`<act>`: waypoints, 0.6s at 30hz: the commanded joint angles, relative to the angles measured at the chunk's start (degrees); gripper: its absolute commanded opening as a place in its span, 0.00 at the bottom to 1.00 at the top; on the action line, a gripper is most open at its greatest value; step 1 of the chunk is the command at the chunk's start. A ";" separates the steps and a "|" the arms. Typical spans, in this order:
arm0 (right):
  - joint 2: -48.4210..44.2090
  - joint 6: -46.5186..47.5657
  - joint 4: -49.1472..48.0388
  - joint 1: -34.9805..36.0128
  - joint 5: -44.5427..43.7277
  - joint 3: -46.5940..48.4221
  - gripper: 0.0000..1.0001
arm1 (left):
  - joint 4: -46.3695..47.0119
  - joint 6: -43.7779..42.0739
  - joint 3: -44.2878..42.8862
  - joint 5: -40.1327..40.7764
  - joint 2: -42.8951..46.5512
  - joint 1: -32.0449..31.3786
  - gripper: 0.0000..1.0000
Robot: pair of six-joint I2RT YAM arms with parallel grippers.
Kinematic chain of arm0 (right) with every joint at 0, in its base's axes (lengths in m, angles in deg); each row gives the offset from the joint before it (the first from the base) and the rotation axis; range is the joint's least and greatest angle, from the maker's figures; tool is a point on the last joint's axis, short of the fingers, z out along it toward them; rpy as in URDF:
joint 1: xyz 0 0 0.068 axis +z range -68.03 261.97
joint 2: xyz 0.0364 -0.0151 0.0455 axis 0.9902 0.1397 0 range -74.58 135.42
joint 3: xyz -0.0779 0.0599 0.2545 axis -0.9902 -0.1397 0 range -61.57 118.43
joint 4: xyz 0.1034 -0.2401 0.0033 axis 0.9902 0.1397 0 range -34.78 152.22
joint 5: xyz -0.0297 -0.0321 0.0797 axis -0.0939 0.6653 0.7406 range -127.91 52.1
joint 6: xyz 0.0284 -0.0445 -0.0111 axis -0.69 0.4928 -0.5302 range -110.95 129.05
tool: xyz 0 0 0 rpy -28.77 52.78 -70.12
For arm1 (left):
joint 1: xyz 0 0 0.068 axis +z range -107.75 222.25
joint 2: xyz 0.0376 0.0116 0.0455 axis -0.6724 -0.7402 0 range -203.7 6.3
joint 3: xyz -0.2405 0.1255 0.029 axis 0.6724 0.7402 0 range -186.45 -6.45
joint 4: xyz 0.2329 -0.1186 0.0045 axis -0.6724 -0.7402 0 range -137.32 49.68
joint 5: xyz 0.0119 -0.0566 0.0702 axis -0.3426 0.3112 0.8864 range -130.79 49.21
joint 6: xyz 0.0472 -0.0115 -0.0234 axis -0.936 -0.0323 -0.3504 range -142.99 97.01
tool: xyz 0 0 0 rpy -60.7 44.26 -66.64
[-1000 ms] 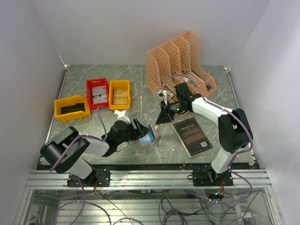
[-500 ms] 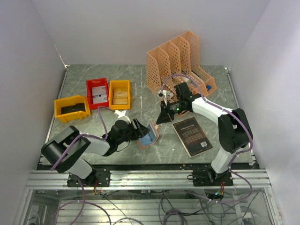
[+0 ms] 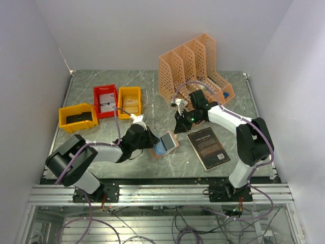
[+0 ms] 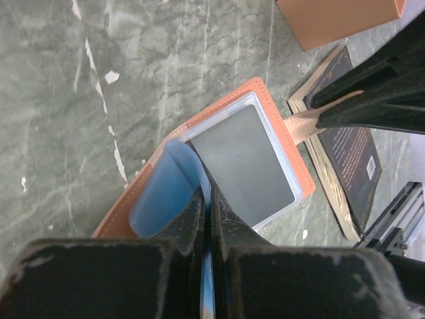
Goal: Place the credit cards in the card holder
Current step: Open the card holder at the center of the board.
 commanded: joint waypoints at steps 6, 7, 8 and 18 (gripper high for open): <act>-6.81 2.49 -2.18 -2.93 -7.45 -2.16 0.40 | 0.38 -13.57 -5.22 -6.86 -3.41 0.78 0.07; -7.43 3.13 -2.32 -3.14 -5.69 -2.63 0.43 | 1.05 -14.38 -5.37 -7.89 -4.29 0.88 0.07; -7.90 3.70 -2.34 -3.17 -3.60 -3.29 0.44 | 1.61 -15.02 -5.67 -8.85 -5.15 1.05 0.07; 5.57 -1.32 0.44 1.85 7.56 0.09 0.11 | -1.81 -14.69 -6.99 -11.83 -7.70 6.27 0.20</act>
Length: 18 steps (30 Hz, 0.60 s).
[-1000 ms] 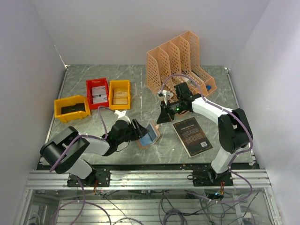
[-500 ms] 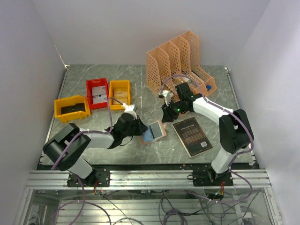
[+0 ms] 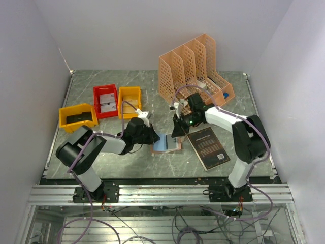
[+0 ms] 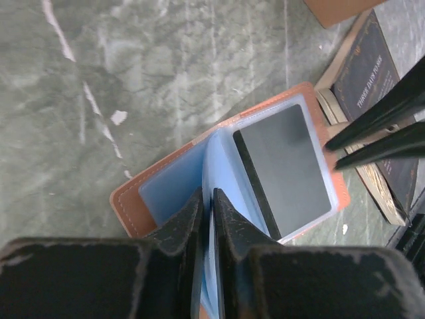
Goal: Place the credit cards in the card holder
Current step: Open the card holder at the center of the board.
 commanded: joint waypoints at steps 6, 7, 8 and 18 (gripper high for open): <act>10.07 -7.10 -0.98 5.81 -2.25 2.16 0.03 | -9.05 -1.27 -0.46 3.78 5.28 1.29 0.32; 10.54 -7.15 -0.87 6.05 -3.17 2.48 0.03 | -10.70 -1.38 -0.55 4.91 6.22 1.28 0.33; 10.94 -7.27 -0.84 6.17 -4.03 2.71 0.03 | -12.31 -1.54 -0.59 6.77 7.22 1.28 0.33; 10.58 -5.20 0.37 7.06 -1.07 3.51 0.05 | -17.61 -0.60 -0.37 6.12 21.62 1.30 0.30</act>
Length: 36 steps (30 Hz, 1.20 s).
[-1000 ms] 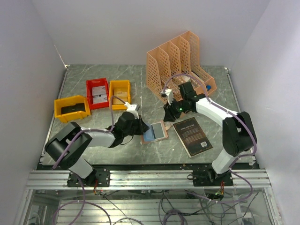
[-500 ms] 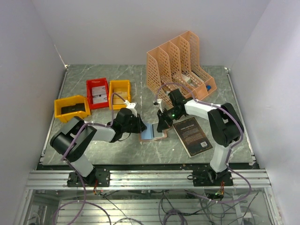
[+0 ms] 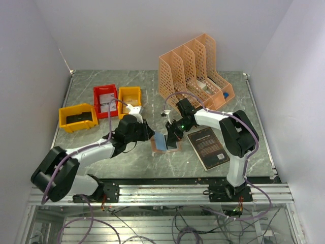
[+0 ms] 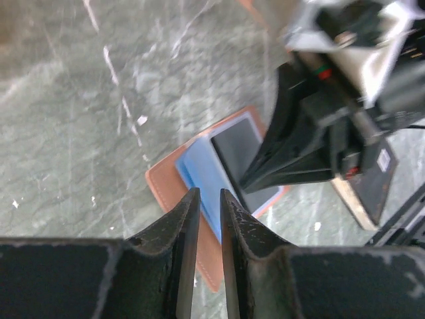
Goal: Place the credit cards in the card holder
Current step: Open the card holder at the center of the board.
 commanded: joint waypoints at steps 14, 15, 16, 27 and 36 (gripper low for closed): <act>-0.14 -10.22 -9.51 0.66 8.60 -1.95 0.07 | 19.16 9.84 4.95 -9.20 -2.14 -2.03 0.18; 0.17 -11.45 -9.98 0.66 7.73 -2.03 0.08 | 19.93 10.09 5.04 -9.02 -3.77 -2.40 0.18; 0.56 -12.26 -10.28 0.61 7.29 -2.01 0.08 | 20.31 10.20 4.99 -8.70 -4.47 -2.75 0.17; 2.94 -12.11 -9.28 1.18 2.74 -1.25 0.08 | 14.44 8.55 5.85 -0.29 -12.32 -3.06 0.09; -0.03 -4.95 -3.69 1.14 6.42 1.90 0.09 | 11.80 5.08 4.53 0.77 -7.89 -3.11 0.20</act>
